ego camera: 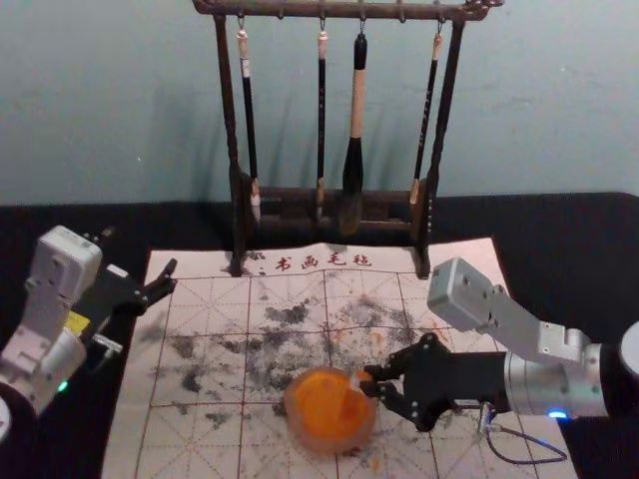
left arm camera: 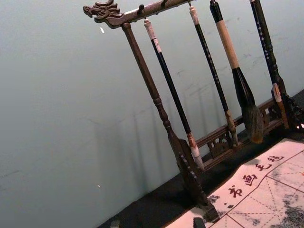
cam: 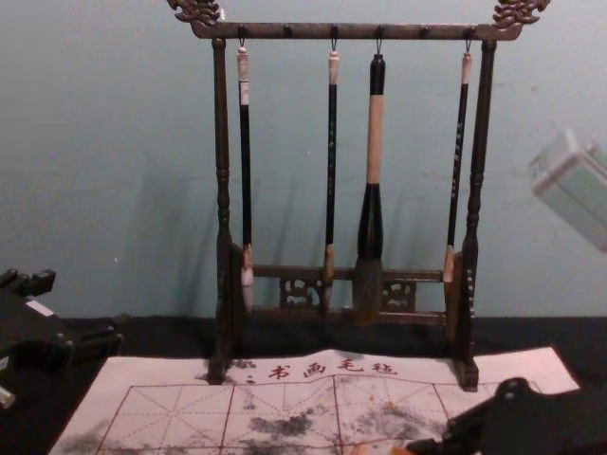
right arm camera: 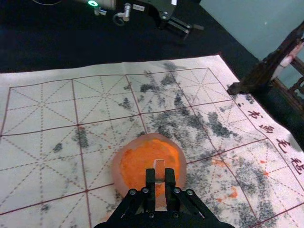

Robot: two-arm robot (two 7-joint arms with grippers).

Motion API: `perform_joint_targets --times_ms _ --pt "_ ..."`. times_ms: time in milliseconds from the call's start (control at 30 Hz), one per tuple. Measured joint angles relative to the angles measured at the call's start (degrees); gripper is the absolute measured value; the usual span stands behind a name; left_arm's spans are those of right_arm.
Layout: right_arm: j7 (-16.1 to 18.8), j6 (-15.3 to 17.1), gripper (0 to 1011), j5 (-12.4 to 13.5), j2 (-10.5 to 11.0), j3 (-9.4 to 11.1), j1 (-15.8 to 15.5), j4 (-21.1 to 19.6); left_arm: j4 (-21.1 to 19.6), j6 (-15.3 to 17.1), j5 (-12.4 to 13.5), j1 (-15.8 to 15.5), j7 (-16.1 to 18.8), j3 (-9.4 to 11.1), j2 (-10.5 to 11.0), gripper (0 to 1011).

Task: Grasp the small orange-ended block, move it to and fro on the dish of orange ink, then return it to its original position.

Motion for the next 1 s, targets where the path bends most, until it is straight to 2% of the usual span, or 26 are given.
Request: perform_joint_targets --times_ms 233,467,733,1000 --pt "0.71 0.02 81 0.45 1.00 -0.05 -0.92 -1.54 0.00 0.00 0.00 0.00 0.00 0.00 0.00 1001" --pt "1.41 -0.20 80 0.40 0.91 -0.77 -0.85 -1.79 0.00 0.00 0.00 0.00 0.00 0.00 0.00 1002" --pt "2.19 -0.33 81 -0.04 -0.02 -2.00 0.30 -1.12 0.00 0.00 0.00 0.00 0.00 0.00 0.00 1001" --pt "2.30 -0.32 81 -0.64 -1.60 -2.94 1.95 1.22 0.00 0.00 0.00 0.00 0.00 0.00 0.00 1001"
